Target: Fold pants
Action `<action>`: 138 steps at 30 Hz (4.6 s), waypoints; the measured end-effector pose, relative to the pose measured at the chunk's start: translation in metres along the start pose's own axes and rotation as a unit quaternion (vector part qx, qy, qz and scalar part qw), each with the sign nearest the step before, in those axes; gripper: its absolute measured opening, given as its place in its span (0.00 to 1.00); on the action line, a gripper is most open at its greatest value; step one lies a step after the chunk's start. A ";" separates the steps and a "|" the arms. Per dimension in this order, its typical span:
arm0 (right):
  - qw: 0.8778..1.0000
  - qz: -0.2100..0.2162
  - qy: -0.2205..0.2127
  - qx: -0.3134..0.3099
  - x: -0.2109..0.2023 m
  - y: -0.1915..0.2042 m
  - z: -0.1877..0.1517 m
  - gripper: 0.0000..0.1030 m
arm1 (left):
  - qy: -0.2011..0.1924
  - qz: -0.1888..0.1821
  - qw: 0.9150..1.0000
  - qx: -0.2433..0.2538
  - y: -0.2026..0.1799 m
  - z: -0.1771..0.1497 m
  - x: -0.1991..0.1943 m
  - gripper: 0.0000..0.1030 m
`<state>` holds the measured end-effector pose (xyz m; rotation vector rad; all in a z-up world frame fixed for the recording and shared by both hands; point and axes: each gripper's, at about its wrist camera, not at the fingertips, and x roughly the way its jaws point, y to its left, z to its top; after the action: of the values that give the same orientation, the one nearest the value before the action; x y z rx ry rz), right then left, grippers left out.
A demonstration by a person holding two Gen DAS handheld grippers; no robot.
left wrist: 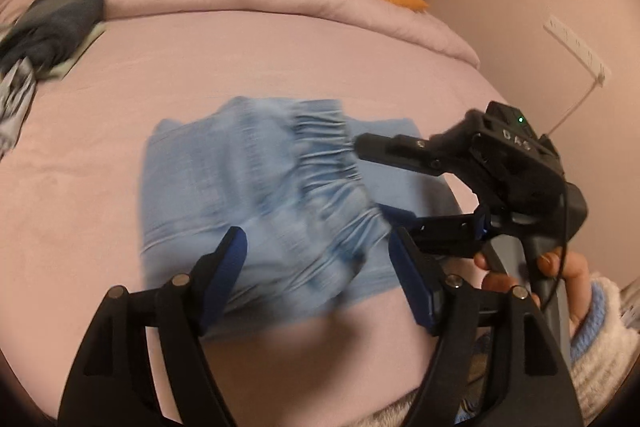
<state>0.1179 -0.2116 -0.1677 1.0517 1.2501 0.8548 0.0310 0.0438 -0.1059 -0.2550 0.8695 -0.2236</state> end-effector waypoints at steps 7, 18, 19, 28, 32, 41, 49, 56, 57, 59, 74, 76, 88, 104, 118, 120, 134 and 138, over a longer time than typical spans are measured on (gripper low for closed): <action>0.995 -0.082 0.030 -0.046 0.019 0.015 0.000 0.65 | 0.000 0.056 0.991 -0.121 0.074 -0.019 -0.015 0.72; 0.972 -0.113 -0.004 -0.208 -0.004 0.068 0.002 0.28 | -0.005 0.070 0.986 -0.150 0.089 -0.018 -0.020 0.72; 0.971 -0.113 -0.017 -0.211 -0.017 0.071 0.006 0.28 | -0.004 0.068 0.987 -0.148 0.088 -0.018 -0.018 0.72; 0.971 -0.160 -0.079 -0.158 -0.091 0.019 0.021 0.28 | 0.012 0.050 0.995 -0.083 0.057 0.012 0.021 0.72; 0.961 -0.225 -0.075 -0.139 -0.082 -0.009 0.021 0.30 | 0.015 0.043 0.998 -0.043 0.039 0.031 0.044 0.71; 0.888 -0.349 -0.157 -0.256 -0.107 0.039 -0.005 0.51 | 0.041 0.028 0.997 0.058 -0.004 0.065 0.095 0.36; 0.880 -0.277 -0.057 -0.381 -0.035 0.059 -0.027 0.40 | 0.091 0.055 0.988 0.112 -0.010 0.067 0.131 0.29; 0.863 -0.332 0.016 -0.381 -0.003 0.034 -0.034 0.39 | 0.073 0.055 0.989 0.117 -0.007 0.045 0.100 0.31; 0.870 -0.323 0.016 -0.372 -0.009 0.037 -0.032 0.39 | 0.072 0.052 0.989 0.115 -0.007 0.039 0.094 0.31; 0.877 -0.301 -0.006 -0.375 -0.025 0.049 -0.027 0.39 | 0.076 0.050 0.990 0.108 -0.009 0.029 0.088 0.31; 0.852 -0.366 -0.073 -0.368 -0.029 0.052 0.011 0.37 | 0.083 0.052 0.988 0.119 -0.016 -0.003 0.076 0.31; 0.851 -0.357 -0.075 -0.377 -0.031 0.063 0.001 0.37 | 0.083 0.052 0.988 0.116 -0.017 -0.003 0.077 0.31; 0.835 -0.389 -0.038 -0.386 -0.038 0.036 -0.024 0.37 | 0.078 0.049 0.990 0.110 -0.014 -0.007 0.075 0.32; 0.907 -0.293 -0.063 -0.297 -0.075 0.034 -0.008 0.41 | 0.046 0.049 0.997 0.049 -0.002 0.000 0.055 0.68; 0.937 -0.285 -0.068 -0.188 -0.088 0.000 0.017 0.71 | 0.067 0.018 0.997 -0.039 0.028 0.009 0.066 0.77; 0.945 -0.276 -0.061 -0.168 -0.088 -0.006 0.020 0.71 | 0.073 0.015 0.997 -0.038 0.028 0.010 0.068 0.77; 0.951 -0.260 -0.011 -0.168 -0.067 -0.005 0.041 0.71 | 0.086 -0.027 0.996 -0.028 0.028 0.018 0.087 0.77; 0.953 -0.252 0.014 -0.170 -0.063 -0.006 0.049 0.73 | 0.084 -0.053 0.994 -0.041 0.031 0.021 0.091 0.79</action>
<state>0.1567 -0.2799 -0.1532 0.4149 1.2623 0.6537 0.1069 0.0492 -0.1680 -0.3638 1.0343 -0.3119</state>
